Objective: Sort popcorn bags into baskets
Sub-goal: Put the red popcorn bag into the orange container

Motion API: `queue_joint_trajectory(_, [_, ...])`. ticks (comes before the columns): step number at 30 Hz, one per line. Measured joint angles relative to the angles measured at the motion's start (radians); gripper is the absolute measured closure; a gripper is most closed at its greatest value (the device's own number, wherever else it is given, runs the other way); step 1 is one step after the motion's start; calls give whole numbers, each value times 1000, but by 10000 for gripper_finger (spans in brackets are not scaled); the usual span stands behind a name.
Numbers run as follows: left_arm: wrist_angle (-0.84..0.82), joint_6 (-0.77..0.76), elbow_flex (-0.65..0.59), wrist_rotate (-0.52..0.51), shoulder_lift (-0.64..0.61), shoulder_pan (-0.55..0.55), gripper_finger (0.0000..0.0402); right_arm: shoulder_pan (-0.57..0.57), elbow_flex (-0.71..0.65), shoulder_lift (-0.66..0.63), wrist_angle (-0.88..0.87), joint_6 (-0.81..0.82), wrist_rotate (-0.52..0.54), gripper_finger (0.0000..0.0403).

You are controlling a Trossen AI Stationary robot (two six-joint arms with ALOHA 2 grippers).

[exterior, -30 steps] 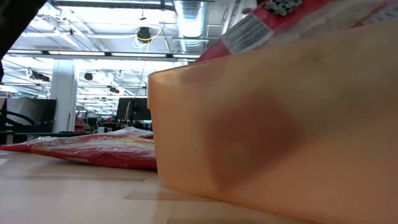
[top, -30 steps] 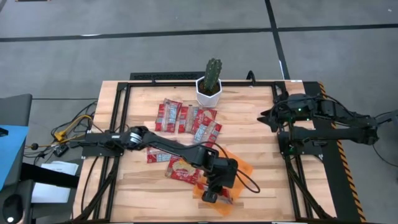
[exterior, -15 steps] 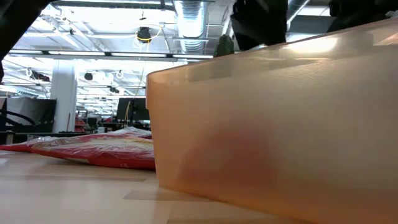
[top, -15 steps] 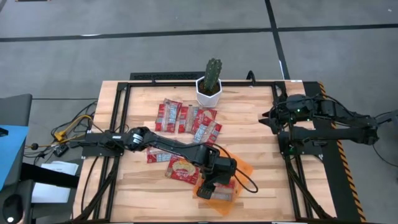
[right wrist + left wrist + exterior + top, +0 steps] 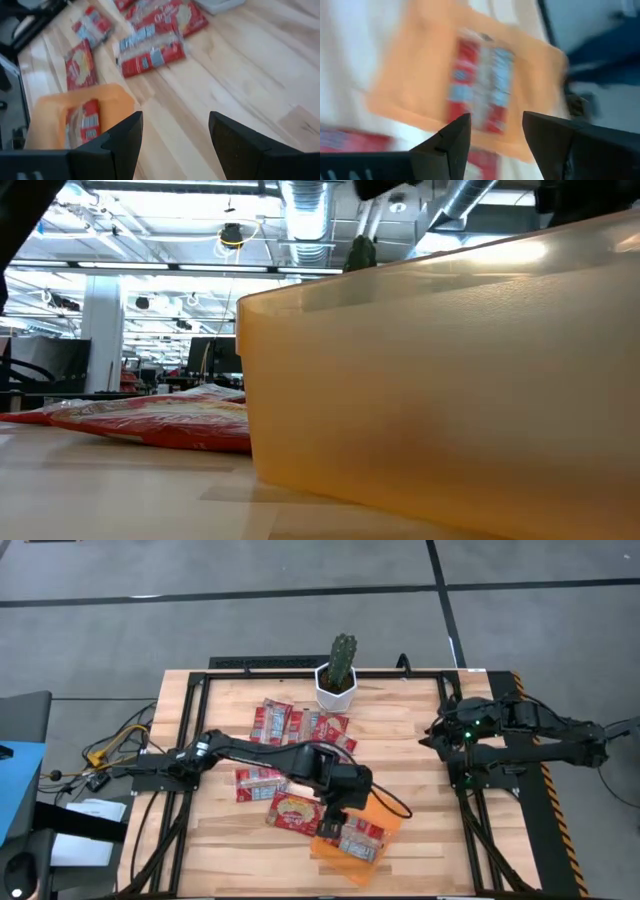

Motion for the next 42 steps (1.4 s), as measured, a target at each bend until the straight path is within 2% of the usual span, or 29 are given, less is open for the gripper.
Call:
queue_joint_trajectory(2, [33, 39, -4, -126, 13, -14, 249, 20, 0, 13, -24, 0, 11, 149])
queue_joint_trajectory(4, [93, 68, -5, -208, 45, -27, 266, 37, -1, 17, -42, 1, 29, 149])
queue_joint_trajectory(8, [196, 97, -7, -227, 115, -36, 316, 53, -1, 12, -79, 19, 58, 149])
queue_joint_trajectory(13, [224, 91, -7, -236, 171, -35, 392, 58, -1, 14, -104, 34, 63, 149])
queue_joint_trajectory(25, [233, 50, -7, -375, 300, -99, 401, 58, -1, 14, -105, 45, 80, 149])
queue_joint_trajectory(34, [182, 0, -8, -294, 327, -120, 401, 57, -1, 14, -95, 46, 80, 149])
queue_joint_trajectory(42, [84, 98, -8, -219, 315, -141, 401, 57, -1, 14, -91, 45, 80, 149])
